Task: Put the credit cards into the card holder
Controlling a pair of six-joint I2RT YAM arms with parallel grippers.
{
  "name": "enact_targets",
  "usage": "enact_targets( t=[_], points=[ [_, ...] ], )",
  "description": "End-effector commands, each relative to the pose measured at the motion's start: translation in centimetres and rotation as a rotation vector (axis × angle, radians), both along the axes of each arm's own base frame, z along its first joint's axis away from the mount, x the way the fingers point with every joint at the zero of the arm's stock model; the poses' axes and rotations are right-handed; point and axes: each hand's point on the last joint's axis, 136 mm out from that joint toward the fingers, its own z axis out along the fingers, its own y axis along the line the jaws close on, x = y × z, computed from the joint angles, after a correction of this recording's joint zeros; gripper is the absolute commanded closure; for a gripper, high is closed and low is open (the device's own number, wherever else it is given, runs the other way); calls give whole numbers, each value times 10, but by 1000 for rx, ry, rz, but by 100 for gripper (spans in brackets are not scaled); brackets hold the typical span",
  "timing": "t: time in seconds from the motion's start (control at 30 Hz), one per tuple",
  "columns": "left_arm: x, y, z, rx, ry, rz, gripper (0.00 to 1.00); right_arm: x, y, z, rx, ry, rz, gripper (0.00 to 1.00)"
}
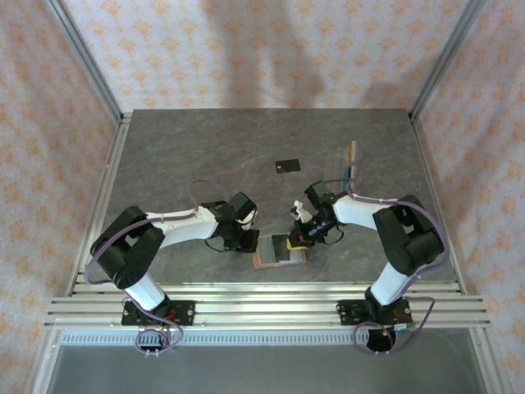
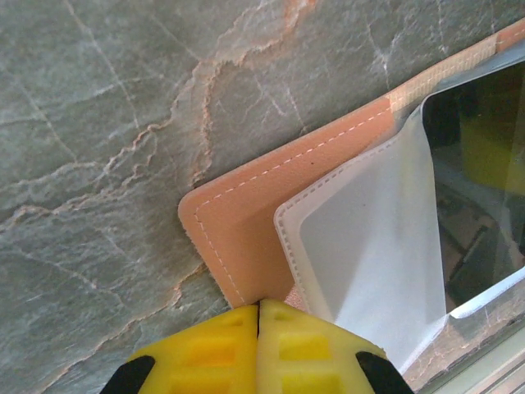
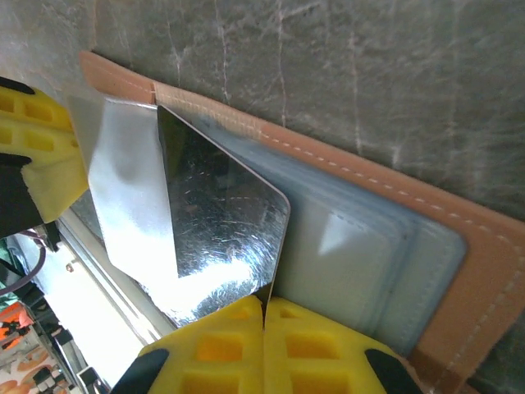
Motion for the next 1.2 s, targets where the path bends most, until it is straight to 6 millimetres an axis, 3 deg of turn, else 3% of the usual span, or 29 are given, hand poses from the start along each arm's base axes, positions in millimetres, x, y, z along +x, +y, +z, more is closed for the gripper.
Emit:
enact_targets(
  t=[0.0,0.7,1.17],
  points=[
    [-3,28,-31,138,23,21,100,-7,-5,-6,-40,18,6,100],
    [-3,30,-34,153,21,14,100,-9,-21,-8,-151,35,-13,100],
    [5,26,-34,142,24,12,100,-15,-10,-11,-106,126,24,100]
  ],
)
